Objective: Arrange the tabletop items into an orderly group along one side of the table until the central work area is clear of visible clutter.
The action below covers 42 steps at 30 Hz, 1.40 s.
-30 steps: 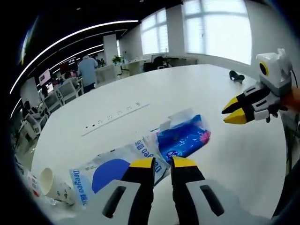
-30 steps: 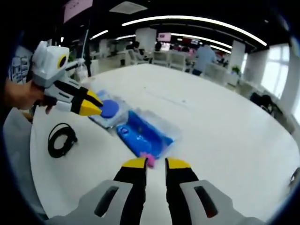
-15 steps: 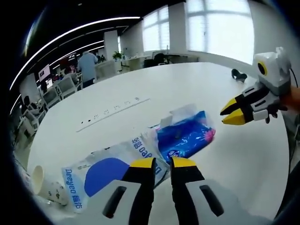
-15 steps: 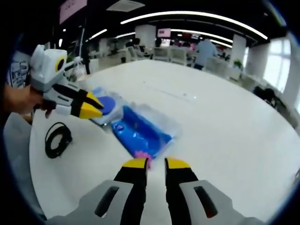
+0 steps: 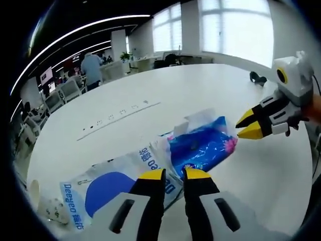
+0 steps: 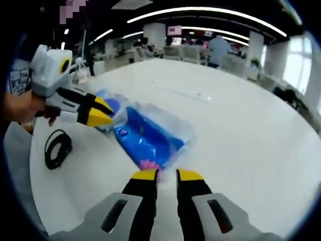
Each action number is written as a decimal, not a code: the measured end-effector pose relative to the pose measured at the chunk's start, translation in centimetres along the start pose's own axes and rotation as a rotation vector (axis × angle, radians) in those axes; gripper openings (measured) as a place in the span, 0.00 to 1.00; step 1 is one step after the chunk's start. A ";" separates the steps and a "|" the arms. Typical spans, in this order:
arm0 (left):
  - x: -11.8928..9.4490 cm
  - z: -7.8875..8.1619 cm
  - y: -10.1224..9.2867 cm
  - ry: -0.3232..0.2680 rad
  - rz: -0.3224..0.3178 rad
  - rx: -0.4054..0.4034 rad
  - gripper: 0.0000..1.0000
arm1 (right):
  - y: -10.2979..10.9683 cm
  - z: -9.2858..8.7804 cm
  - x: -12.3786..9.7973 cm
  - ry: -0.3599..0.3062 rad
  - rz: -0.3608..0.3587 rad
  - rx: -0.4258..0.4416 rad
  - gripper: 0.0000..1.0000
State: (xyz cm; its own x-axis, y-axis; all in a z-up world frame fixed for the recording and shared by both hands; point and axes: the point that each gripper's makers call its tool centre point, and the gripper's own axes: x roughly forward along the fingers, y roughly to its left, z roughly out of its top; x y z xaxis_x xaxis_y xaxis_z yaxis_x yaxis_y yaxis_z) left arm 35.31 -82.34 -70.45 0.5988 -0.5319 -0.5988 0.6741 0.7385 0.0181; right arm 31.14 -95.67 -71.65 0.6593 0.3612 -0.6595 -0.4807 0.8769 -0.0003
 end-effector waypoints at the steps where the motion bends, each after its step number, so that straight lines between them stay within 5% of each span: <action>1: 0.2 0.1 0.0 0.000 -0.002 -0.002 0.12 | -0.1 0.0 0.1 0.000 -0.002 -0.001 0.11; 23: 1.4 -0.6 -1.3 0.037 -0.031 -0.039 0.02 | -1.1 -0.7 0.8 0.021 0.008 0.056 0.00; 42: 1.4 -0.9 -2.1 0.036 -0.033 -0.048 0.04 | -1.6 -1.2 0.4 0.029 -0.019 0.040 0.06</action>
State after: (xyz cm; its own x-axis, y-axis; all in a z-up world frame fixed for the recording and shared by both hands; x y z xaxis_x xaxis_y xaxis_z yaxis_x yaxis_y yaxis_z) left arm 34.38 -84.25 -72.02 0.5605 -0.5416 -0.6265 0.6710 0.7404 -0.0399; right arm 31.49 -97.26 -72.83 0.6509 0.3357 -0.6809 -0.4445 0.8956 0.0167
